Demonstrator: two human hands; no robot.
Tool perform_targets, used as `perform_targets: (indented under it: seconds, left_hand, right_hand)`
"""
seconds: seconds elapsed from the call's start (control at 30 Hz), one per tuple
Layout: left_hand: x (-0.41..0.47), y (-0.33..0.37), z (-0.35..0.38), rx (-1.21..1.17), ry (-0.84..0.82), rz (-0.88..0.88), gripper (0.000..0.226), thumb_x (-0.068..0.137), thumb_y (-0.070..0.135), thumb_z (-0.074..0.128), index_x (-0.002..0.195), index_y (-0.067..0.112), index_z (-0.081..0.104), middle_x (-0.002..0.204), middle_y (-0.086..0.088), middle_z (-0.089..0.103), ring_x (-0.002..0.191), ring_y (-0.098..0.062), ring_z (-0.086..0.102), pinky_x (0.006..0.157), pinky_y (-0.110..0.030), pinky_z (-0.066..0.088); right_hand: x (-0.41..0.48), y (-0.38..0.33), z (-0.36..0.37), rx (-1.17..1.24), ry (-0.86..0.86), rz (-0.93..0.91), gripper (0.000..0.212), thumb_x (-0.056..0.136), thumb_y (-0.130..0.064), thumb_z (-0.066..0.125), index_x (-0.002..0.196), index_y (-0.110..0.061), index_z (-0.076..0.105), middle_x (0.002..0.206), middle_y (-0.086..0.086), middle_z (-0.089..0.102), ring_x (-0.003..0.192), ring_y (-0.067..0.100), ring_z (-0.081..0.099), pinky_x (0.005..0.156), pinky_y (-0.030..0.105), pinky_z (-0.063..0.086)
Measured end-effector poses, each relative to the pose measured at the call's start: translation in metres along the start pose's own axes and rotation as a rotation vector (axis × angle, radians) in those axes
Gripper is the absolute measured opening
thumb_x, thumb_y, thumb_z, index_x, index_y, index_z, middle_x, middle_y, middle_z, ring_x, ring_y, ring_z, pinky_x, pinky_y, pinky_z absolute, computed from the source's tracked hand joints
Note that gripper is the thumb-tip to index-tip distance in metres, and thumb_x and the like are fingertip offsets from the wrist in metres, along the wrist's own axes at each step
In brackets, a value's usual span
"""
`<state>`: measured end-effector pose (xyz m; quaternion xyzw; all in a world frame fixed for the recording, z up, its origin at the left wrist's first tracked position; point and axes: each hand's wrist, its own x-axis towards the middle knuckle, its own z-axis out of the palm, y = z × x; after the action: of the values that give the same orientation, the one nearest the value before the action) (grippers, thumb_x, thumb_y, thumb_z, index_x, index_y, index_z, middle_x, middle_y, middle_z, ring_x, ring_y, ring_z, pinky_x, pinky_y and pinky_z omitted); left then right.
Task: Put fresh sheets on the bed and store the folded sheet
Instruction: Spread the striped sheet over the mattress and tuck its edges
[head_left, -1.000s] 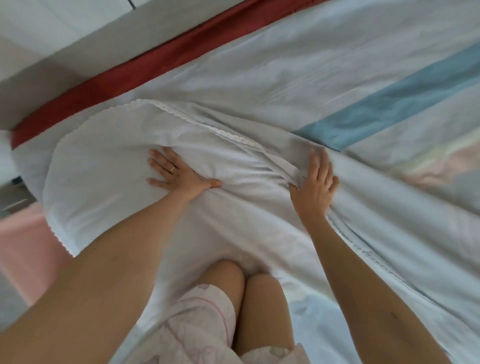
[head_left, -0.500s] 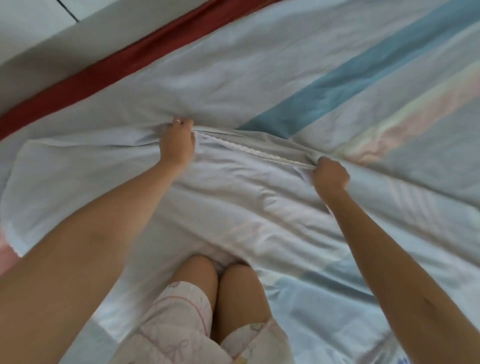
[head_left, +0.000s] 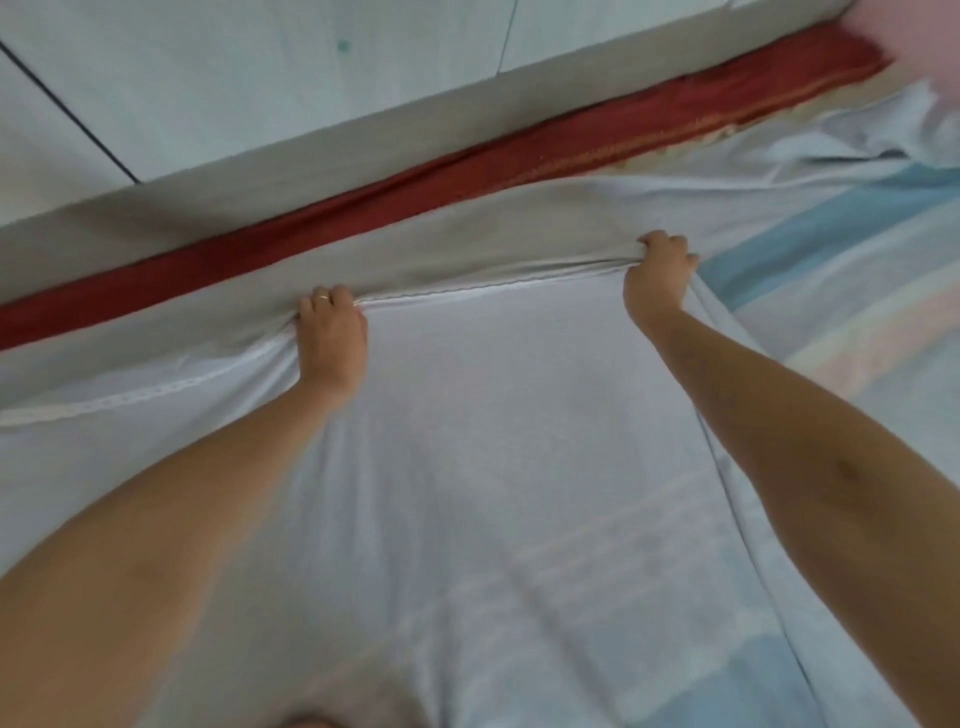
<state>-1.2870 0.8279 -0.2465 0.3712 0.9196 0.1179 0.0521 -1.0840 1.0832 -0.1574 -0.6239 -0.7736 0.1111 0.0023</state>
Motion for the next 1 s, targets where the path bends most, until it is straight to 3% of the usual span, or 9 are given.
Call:
perform_targets:
  seconds: [0.1,0.33,0.4,0.47,0.57,0.67,0.87,0.93,1.0]
  left_hand:
    - [0.027,-0.005,-0.001,0.002,0.088,-0.026,0.019,0.092,0.001,0.041,0.099,-0.010,0.054,0.102,-0.034,0.055,0.098,-0.045,0.049,0.086,-0.051,0.033]
    - [0.062,-0.025,-0.012,-0.179,0.070,0.026,0.024,0.089,0.000,0.046,0.110,-0.002,0.057,0.111,-0.030,0.049,0.100,-0.043,0.044,0.085,-0.046,0.033]
    - [0.047,-0.035,-0.009,-0.108,0.036,0.046,0.035,0.084,0.007,0.058,0.118,0.004,0.056,0.120,-0.024,0.049,0.106,-0.042,0.045,0.088,-0.046,0.036]
    - [0.034,-0.050,-0.006,0.013,0.018,0.061,0.047,0.079,0.013,0.064,0.125,0.006,0.053,0.124,-0.019,0.050,0.109,-0.039,0.047,0.090,-0.047,0.035]
    - [0.029,-0.063,-0.009,0.018,0.051,-0.035,0.038,0.085,0.011,0.059,0.122,0.004,0.054,0.115,-0.023,0.052,0.105,-0.040,0.049,0.089,-0.048,0.033]
    - [0.039,-0.070,-0.012,-0.021,0.048,-0.121,0.022,0.090,0.008,0.052,0.111,0.003,0.056,0.106,-0.025,0.053,0.101,-0.042,0.047,0.082,-0.048,0.036]
    - [0.060,-0.082,-0.005,0.020,0.066,-0.129,0.017,0.090,-0.001,0.040,0.098,0.002,0.054,0.096,-0.024,0.059,0.091,-0.041,0.055,0.074,-0.046,0.038]
    - [0.065,-0.091,0.000,-0.004,0.116,-0.070,0.021,0.095,0.014,0.037,0.095,0.001,0.053,0.088,-0.025,0.060,0.081,-0.042,0.058,0.065,-0.045,0.040]
    - [0.065,-0.100,0.006,-0.008,0.143,0.018,0.035,0.091,0.036,0.042,0.090,0.003,0.052,0.077,-0.021,0.059,0.071,-0.039,0.059,0.055,-0.039,0.040]
  right_hand:
    - [0.022,-0.016,0.001,-0.031,0.026,-0.093,0.050,0.088,0.013,0.032,0.128,-0.011,0.048,0.131,0.016,0.043,0.120,0.034,0.035,0.082,0.032,0.033]
    - [0.054,-0.023,0.010,0.024,-0.033,-0.130,0.039,0.092,-0.016,0.057,0.127,-0.006,0.045,0.132,0.019,0.041,0.124,0.033,0.036,0.099,0.041,0.035]
    - [0.047,-0.022,0.019,-0.257,-0.068,-0.216,0.055,0.091,-0.031,0.059,0.132,-0.003,0.037,0.133,0.020,0.040,0.122,0.035,0.037,0.093,0.046,0.042]
    - [0.041,-0.029,0.028,-0.448,-0.021,-0.406,0.050,0.094,-0.027,0.055,0.134,-0.006,0.035,0.133,0.016,0.039,0.119,0.033,0.040,0.075,0.044,0.048]
    - [0.036,-0.050,0.043,-0.346,0.008,-0.531,0.031,0.093,-0.004,0.051,0.123,-0.006,0.047,0.125,0.013,0.045,0.107,0.030,0.049,0.063,0.034,0.039]
    - [0.034,-0.073,0.055,-0.134,-0.039,-0.380,0.021,0.096,-0.006,0.045,0.111,-0.007,0.060,0.115,0.012,0.052,0.088,0.031,0.058,0.064,0.033,0.039]
    - [0.057,-0.104,0.053,0.023,-0.028,-0.225,0.021,0.099,-0.017,0.040,0.098,-0.009,0.060,0.105,0.014,0.063,0.096,0.031,0.058,0.068,0.029,0.033]
    - [0.076,-0.117,0.053,0.028,-0.079,-0.218,0.017,0.098,-0.020,0.043,0.092,-0.011,0.056,0.108,0.016,0.063,0.101,0.032,0.057,0.071,0.030,0.036]
    - [0.092,-0.126,0.057,-0.044,-0.132,-0.150,0.022,0.097,-0.020,0.044,0.105,-0.009,0.061,0.117,0.016,0.061,0.113,0.033,0.053,0.084,0.036,0.041]
